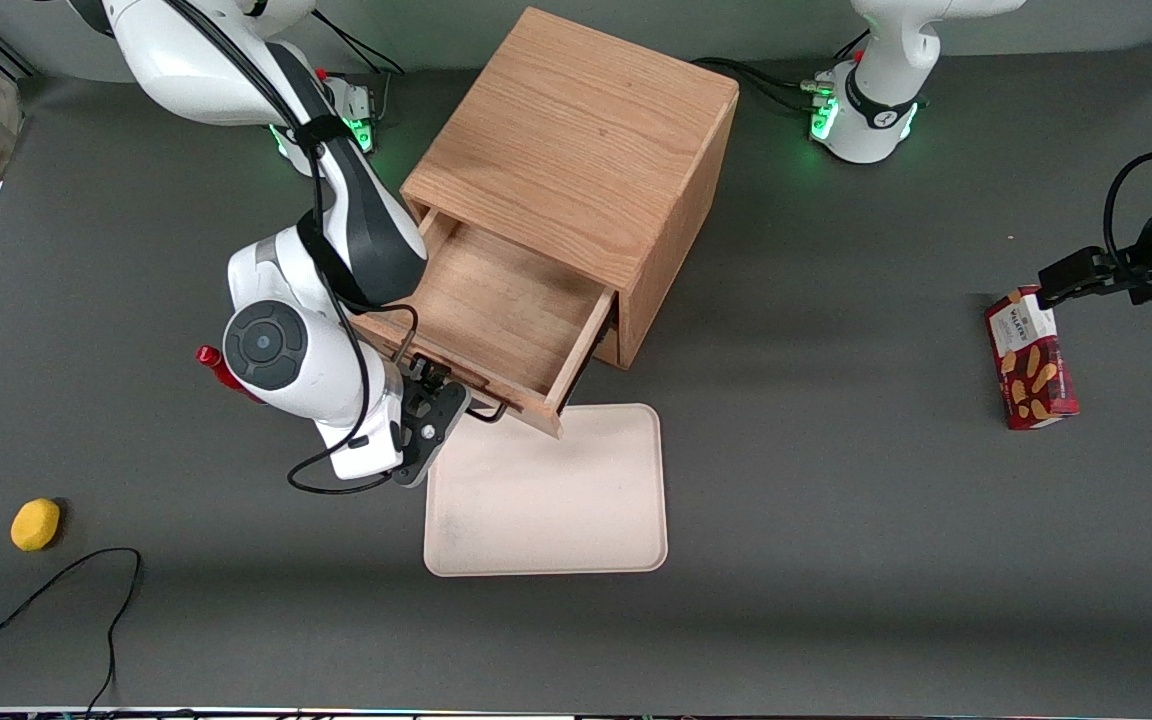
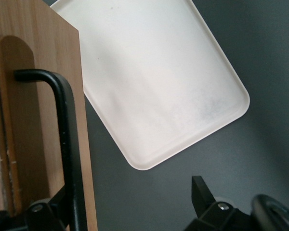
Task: Open upper drawer
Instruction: 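Pull the upper drawer outward from the cabinet with the right gripper, then keep pulling the drawer further open with the right gripper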
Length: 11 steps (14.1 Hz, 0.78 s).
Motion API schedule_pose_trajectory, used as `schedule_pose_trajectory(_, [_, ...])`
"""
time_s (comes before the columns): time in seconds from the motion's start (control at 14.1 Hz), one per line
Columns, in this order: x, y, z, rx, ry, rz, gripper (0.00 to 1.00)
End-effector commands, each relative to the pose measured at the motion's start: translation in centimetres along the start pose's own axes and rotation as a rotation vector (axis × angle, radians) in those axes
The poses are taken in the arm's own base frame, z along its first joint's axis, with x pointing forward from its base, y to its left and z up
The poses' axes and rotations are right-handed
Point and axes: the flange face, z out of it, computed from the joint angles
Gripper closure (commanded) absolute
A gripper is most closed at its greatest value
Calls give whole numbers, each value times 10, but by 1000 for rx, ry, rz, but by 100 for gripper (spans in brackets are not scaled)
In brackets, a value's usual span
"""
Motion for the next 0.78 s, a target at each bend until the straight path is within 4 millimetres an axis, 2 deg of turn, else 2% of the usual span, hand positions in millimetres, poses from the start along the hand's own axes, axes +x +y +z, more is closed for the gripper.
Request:
schedule_pose_trajectory(0.0, [2,18,-6,-4,21,-7,0])
schedule_pose_trajectory(0.35, [-2,26,-4,2,21,7,0])
schedule_pose_trajectory(0.71, [-2,38,-10,17,25,23,0])
